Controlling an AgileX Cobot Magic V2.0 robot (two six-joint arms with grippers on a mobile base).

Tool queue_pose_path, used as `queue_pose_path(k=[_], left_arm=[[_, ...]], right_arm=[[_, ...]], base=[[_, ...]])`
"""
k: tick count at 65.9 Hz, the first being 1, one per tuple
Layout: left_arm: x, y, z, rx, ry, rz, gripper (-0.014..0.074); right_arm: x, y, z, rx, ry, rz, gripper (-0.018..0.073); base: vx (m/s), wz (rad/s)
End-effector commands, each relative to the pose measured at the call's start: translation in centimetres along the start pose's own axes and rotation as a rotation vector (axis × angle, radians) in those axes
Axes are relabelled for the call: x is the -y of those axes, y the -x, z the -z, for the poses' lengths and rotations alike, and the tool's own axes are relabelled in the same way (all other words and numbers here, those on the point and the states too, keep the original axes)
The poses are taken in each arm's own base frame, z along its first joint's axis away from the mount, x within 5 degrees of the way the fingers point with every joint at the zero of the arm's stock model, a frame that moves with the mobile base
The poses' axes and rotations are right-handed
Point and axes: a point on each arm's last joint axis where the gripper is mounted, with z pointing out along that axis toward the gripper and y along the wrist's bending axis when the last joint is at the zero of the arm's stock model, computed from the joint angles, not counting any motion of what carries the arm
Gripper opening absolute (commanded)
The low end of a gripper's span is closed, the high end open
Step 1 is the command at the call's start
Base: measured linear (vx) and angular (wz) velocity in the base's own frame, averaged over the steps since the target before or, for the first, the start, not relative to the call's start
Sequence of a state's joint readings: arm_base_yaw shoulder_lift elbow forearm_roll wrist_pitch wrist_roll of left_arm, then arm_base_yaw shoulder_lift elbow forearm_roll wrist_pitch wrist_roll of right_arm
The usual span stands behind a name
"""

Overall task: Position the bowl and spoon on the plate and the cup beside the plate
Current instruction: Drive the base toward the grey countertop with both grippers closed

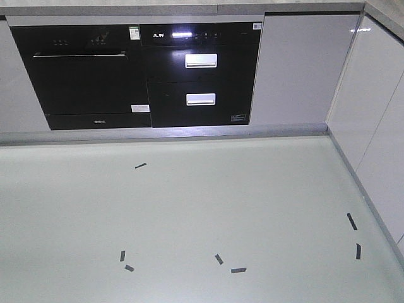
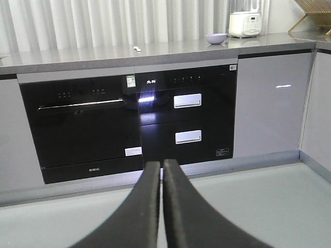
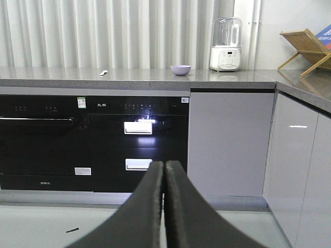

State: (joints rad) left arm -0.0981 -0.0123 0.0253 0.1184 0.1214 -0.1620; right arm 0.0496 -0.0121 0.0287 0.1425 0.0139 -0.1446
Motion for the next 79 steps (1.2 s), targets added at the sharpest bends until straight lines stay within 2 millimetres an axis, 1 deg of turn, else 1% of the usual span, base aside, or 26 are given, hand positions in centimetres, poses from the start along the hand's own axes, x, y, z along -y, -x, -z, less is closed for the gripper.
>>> queue_pose_path(k=[1,38,79], left_arm=[[0.07,-0.23,-0.02,0.062,-0.012,0.011,-0.0006],[0.07,-0.23,-0.02,0.062,-0.012,0.011,-0.0006],[0.07,-0.23,-0.02,0.062,-0.012,0.011,-0.0006]], right_arm=[[0.12,0.71,0.07,0.081,-0.016,0.013,-0.0002],[0.12,0.71,0.07,0.081,-0.016,0.013,-0.0002],[0.12,0.71,0.07,0.081,-0.016,0.013,-0.0002]], base=[[0.04,0.0],[0.06,-0.02],[0.06,0.08]])
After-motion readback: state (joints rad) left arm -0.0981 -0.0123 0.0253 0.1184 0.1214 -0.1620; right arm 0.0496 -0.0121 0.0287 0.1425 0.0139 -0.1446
